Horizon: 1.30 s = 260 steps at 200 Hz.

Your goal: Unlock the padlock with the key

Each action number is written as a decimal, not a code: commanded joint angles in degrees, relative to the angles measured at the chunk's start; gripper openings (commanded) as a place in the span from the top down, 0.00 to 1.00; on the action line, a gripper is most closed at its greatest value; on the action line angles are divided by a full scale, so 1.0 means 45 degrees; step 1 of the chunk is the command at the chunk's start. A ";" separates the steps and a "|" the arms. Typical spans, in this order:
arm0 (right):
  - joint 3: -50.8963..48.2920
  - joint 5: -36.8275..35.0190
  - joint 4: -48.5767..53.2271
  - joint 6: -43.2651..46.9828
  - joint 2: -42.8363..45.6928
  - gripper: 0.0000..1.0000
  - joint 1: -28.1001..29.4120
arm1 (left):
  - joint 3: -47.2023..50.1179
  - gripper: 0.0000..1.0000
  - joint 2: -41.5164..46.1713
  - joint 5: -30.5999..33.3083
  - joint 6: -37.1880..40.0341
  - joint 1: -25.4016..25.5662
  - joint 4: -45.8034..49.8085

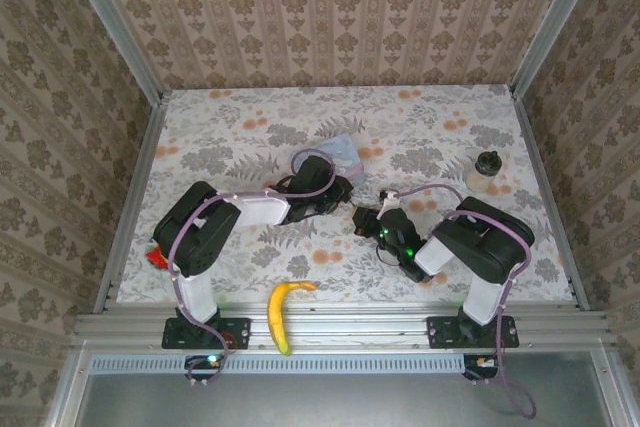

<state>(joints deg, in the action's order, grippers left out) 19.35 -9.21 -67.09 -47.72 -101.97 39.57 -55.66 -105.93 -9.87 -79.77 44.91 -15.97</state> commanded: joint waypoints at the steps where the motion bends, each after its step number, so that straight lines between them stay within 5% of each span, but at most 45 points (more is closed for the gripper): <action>1: -0.0079 -0.0354 -0.0504 0.0317 0.0313 1.00 -0.0024 | 0.0259 1.00 -0.0542 -0.1322 -0.1096 0.0060 0.0748; 260: -0.0334 -0.0488 -0.0882 0.0585 0.0512 1.00 -0.0085 | 0.0315 1.00 -0.0635 -0.1615 -0.1493 0.0075 0.0509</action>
<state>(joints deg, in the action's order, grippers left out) 18.52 -9.72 -67.99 -46.35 -101.19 39.38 -55.66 -106.02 -10.35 -80.64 44.91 -16.78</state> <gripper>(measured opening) 0.062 0.305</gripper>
